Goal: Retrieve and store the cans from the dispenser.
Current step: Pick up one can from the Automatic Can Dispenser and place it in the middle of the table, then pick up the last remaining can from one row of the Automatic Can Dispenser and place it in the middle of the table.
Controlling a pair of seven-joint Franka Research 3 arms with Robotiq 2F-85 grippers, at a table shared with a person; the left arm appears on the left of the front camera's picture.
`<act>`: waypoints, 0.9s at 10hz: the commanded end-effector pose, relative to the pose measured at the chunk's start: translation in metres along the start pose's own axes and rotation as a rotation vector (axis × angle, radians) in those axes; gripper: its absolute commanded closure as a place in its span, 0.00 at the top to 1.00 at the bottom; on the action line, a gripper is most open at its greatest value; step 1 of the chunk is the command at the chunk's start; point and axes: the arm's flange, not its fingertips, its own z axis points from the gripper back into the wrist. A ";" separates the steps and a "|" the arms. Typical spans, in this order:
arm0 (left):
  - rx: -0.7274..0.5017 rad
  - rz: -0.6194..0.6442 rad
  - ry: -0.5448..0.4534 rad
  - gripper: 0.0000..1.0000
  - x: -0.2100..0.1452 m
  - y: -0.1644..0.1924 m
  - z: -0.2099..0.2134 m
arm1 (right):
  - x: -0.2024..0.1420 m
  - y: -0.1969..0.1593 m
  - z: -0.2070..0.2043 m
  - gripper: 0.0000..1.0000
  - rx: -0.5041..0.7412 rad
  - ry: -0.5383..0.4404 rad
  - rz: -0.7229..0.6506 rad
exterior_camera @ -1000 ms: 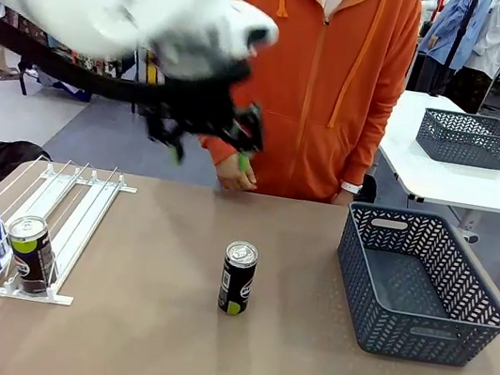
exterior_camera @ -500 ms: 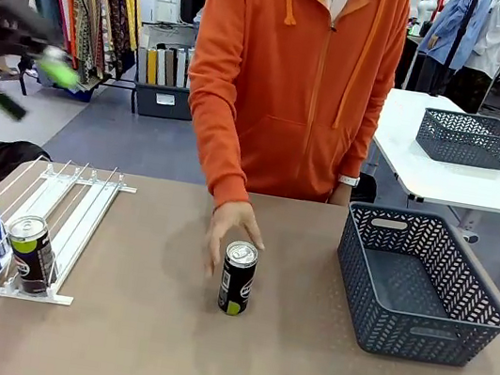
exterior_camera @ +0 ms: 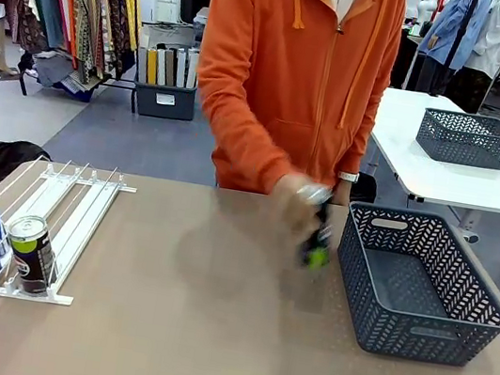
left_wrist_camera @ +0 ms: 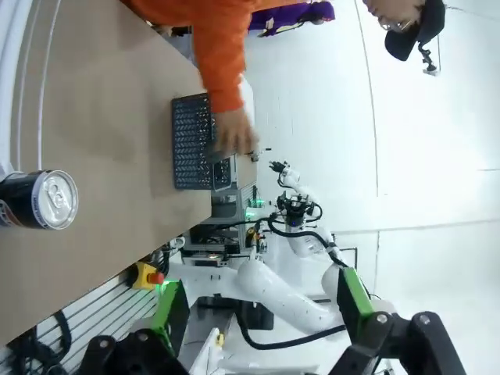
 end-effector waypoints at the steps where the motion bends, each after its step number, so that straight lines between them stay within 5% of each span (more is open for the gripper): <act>1: 0.070 -0.068 0.016 1.00 -0.007 -0.038 0.004 | 0.003 0.004 -0.002 1.00 0.018 -0.010 0.010; 9: 0.070 -0.068 0.016 1.00 -0.007 -0.038 0.004 | 0.003 0.004 -0.002 1.00 0.018 -0.010 0.010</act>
